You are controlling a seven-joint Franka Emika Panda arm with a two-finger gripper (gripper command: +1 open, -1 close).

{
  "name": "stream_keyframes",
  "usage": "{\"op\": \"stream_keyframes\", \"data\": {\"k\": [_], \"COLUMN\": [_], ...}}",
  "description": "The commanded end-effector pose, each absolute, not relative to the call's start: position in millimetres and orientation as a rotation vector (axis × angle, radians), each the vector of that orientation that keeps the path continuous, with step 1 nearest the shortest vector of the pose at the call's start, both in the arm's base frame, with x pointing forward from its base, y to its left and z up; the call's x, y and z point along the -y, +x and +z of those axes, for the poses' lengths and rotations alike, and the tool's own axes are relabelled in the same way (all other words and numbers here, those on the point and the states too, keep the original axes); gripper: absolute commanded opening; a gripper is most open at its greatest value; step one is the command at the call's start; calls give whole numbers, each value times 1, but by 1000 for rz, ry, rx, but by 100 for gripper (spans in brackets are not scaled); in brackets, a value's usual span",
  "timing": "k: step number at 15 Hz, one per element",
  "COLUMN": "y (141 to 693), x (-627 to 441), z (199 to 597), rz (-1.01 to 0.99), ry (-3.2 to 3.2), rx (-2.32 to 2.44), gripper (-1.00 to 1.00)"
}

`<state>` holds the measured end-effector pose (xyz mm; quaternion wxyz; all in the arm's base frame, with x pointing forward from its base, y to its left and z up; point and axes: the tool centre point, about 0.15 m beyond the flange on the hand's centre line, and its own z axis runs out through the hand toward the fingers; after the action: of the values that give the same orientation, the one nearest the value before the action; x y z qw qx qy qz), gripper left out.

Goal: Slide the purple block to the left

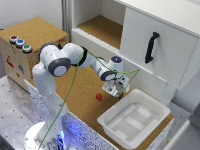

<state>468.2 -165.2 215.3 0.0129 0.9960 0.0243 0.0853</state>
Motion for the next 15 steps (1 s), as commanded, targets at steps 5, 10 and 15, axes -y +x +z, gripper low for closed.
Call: {"op": "stream_keyframes", "data": {"k": [5, 10, 15], "y": [487, 495, 488], "x": [128, 101, 79], "z": [202, 210, 209], "rz": [160, 146, 60], "ry": [3173, 3175, 3174], "rx": [-134, -136, -107], "gripper": [-100, -100, -100]}}
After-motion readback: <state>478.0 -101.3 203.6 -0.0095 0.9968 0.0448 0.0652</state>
